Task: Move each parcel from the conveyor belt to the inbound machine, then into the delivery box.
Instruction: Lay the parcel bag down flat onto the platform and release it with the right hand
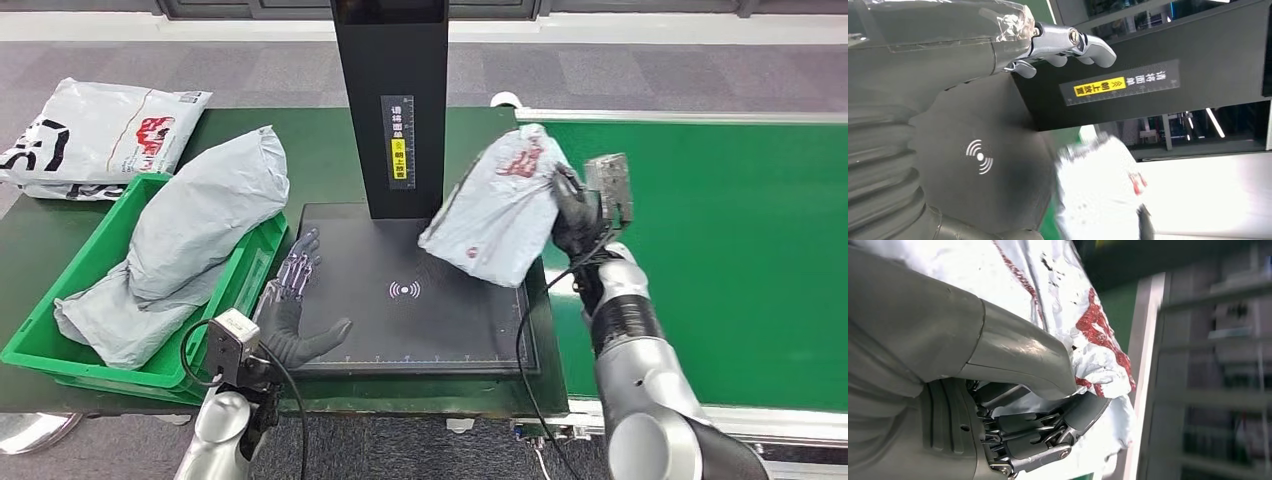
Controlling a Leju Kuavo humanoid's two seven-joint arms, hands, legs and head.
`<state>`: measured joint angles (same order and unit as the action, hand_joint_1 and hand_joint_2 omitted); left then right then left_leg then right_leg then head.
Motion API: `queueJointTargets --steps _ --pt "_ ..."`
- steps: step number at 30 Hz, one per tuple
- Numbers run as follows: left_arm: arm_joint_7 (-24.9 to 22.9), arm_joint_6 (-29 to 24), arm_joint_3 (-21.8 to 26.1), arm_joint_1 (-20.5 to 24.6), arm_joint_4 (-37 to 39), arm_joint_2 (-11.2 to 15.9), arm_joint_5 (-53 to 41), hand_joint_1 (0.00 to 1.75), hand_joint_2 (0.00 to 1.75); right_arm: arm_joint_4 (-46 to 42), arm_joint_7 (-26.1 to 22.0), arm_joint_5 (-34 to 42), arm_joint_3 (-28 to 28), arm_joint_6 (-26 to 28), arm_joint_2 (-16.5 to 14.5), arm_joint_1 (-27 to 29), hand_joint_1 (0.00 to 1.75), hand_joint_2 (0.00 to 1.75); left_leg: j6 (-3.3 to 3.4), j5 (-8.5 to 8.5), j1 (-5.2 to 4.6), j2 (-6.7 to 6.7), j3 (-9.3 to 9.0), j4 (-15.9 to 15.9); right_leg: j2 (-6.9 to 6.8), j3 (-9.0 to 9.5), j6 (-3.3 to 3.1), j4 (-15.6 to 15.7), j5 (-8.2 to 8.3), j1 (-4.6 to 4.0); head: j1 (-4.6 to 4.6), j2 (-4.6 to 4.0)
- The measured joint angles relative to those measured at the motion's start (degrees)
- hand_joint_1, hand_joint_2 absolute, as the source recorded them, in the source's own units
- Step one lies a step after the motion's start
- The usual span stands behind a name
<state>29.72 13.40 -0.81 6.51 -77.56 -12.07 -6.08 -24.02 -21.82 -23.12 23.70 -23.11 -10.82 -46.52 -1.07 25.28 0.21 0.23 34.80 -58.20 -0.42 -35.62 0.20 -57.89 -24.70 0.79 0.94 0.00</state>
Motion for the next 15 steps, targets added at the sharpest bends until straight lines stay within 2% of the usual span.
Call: queueJointTargets --steps 4,15 --pt "-0.2 0.1 0.0 0.5 0.0 -0.4 0.1 0.00 1.75 0.1 -0.6 0.2 -2.3 0.6 -3.9 0.5 1.75 1.75 -0.01 -0.01 0.03 -0.12 0.01 0.0 -0.13 0.01 -0.04 0.0 -0.03 -0.05 0.00 0.00" --pt "-1.4 -0.5 0.0 0.6 0.0 -1.4 -0.2 0.00 1.75 0.4 1.4 7.2 -9.5 2.6 -8.5 2.8 1.75 1.75 -0.05 0.03 0.02 -0.02 -0.01 0.0 -0.01 0.01 -0.05 0.0 -0.02 -0.02 0.00 0.00"
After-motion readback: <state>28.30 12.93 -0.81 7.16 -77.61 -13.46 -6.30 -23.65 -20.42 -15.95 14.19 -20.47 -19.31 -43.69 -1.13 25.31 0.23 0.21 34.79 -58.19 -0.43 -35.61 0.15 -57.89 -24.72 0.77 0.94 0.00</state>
